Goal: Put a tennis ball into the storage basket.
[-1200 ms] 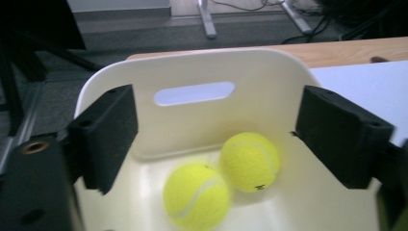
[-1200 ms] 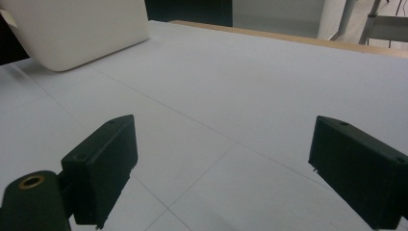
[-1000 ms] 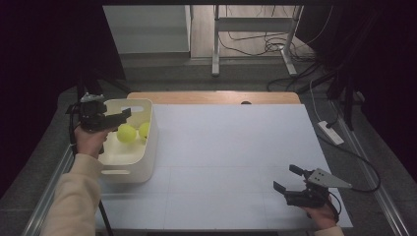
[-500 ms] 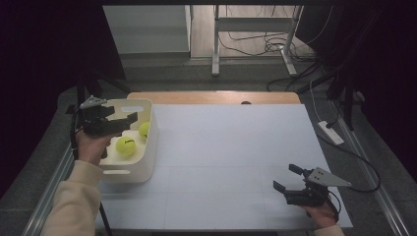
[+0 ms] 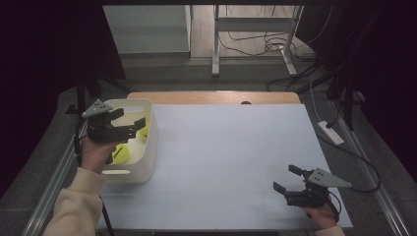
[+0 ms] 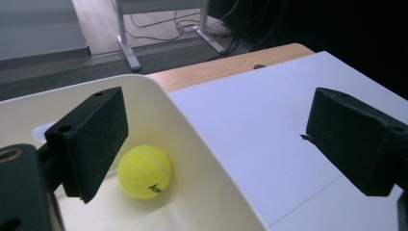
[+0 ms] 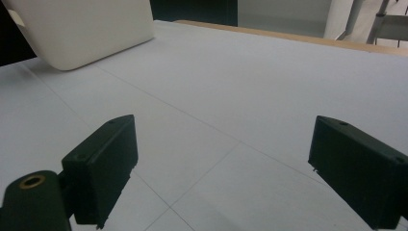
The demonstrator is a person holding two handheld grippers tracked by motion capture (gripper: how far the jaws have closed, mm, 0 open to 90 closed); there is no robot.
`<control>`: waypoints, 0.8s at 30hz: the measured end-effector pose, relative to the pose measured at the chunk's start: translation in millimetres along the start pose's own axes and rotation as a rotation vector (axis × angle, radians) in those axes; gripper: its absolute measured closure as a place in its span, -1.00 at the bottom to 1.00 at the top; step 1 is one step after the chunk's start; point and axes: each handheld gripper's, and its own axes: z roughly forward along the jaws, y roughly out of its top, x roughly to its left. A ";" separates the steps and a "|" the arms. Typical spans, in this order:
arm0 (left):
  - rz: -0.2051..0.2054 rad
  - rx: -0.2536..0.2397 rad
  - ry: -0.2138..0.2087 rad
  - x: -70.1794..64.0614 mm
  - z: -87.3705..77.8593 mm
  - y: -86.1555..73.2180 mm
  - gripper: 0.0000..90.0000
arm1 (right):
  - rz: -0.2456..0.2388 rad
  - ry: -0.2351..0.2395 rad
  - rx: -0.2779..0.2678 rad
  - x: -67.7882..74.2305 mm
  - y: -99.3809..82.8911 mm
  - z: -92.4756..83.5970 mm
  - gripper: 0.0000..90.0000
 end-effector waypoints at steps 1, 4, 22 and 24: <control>0.004 -0.005 -0.016 -2.8 -0.7 0.0 -0.82 | -0.001 -0.002 0.001 0.2 0.1 0.0 -0.78; 0.019 -0.022 -0.043 -10.7 -3.1 -2.6 -0.82 | -0.005 -0.004 0.006 1.7 -0.2 -0.3 -0.78; 0.075 -0.076 -0.198 -50.6 -7.2 -36.6 -0.80 | -0.010 -0.015 0.009 4.0 0.0 -1.9 -0.78; 0.087 -0.078 -0.219 -58.0 -5.7 -41.2 -0.80 | -0.012 -0.015 0.008 4.2 -0.1 -2.4 -0.78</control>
